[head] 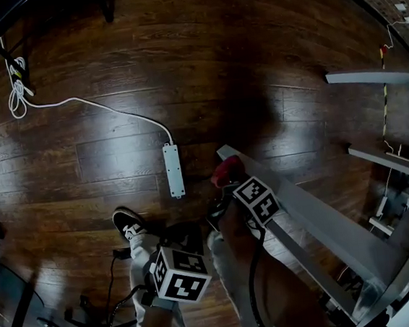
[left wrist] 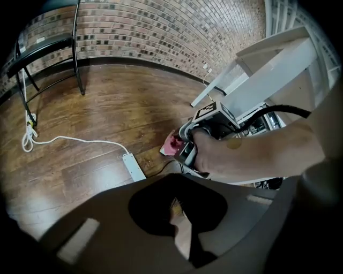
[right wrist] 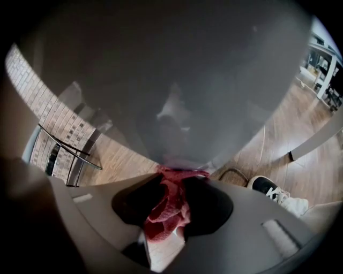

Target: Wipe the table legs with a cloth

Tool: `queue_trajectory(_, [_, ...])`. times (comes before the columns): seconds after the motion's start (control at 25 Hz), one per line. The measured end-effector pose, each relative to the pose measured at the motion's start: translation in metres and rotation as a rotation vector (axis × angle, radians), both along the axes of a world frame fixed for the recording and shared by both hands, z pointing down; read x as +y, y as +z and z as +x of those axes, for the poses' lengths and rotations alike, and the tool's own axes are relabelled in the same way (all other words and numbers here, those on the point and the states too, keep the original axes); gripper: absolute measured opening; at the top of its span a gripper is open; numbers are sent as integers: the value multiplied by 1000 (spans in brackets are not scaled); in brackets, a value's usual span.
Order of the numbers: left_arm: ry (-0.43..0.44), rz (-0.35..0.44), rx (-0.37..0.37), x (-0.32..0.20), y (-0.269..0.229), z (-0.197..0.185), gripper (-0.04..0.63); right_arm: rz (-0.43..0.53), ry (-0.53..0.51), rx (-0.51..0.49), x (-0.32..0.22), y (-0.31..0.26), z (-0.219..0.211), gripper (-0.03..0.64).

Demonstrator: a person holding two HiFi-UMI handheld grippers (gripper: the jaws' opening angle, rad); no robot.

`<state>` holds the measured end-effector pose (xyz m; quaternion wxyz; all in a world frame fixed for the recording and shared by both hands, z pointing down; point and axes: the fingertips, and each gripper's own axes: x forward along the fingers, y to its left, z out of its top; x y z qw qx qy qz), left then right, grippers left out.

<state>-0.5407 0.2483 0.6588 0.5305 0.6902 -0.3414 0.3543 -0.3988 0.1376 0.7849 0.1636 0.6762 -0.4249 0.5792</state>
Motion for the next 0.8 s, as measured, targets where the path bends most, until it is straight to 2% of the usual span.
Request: queue_trajectory(0.8, [34, 18, 3, -29, -33, 9, 2, -12, -41, 0, 2, -51, -1, 132])
